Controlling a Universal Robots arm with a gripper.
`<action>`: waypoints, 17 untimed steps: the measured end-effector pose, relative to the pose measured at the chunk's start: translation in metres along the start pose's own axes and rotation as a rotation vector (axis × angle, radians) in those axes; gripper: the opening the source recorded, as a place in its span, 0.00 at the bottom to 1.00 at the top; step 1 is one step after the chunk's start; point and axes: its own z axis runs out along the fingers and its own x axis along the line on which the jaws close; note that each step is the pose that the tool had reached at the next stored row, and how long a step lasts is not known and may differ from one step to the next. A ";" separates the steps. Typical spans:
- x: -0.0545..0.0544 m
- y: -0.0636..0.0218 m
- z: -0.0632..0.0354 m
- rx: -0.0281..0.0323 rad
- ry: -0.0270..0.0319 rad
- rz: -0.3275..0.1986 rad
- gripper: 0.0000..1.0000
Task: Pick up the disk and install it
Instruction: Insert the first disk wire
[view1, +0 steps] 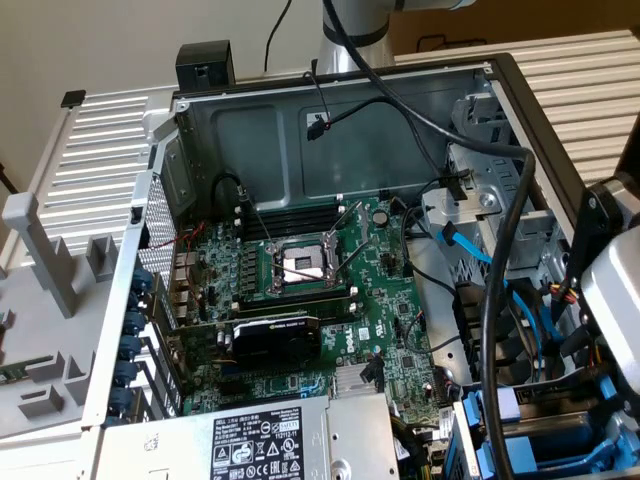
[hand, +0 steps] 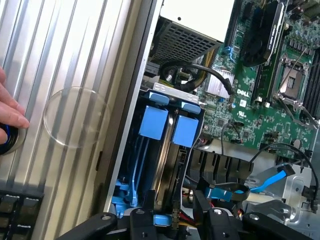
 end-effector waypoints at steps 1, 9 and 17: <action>0.001 0.0000 0.0002 0.0013 -0.0073 0.000 0.43; 0.003 -0.0005 0.0040 0.0012 -0.0225 -0.001 0.43; 0.005 -0.0006 0.0087 -0.0057 -0.0284 0.002 0.43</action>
